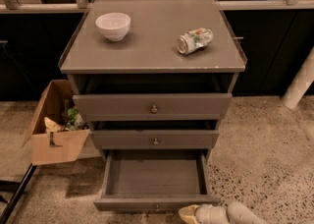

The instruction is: Close bottom drawer

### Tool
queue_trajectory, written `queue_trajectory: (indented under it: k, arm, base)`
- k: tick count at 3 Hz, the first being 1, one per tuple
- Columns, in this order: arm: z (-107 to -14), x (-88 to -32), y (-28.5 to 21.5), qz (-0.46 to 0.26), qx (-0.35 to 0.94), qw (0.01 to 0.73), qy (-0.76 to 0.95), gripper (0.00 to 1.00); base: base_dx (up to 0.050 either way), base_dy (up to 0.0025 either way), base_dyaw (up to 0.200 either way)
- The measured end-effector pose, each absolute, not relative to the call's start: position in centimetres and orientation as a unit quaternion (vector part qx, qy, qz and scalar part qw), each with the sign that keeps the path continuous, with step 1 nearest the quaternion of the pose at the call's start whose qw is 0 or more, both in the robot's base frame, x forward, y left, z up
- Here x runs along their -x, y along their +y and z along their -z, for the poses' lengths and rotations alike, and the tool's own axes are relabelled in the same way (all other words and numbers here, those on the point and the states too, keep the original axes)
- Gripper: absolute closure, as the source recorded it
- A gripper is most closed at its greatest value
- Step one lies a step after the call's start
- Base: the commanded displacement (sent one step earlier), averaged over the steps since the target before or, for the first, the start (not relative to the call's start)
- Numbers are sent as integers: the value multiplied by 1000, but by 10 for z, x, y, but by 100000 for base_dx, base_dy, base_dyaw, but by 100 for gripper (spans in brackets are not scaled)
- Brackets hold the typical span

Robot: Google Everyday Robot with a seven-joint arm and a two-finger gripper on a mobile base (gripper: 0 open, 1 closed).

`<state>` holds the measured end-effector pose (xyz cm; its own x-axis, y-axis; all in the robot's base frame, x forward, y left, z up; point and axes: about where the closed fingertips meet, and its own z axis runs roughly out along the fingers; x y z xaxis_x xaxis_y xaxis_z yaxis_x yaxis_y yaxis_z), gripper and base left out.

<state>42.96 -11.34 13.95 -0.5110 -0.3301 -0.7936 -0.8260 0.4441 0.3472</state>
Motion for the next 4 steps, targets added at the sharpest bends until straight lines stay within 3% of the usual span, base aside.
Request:
queue_trajectory:
  k: [4]
  arm:
    - [-129,-477,-100,-393,394,318,767,100]
  base:
    - [0,0,0]
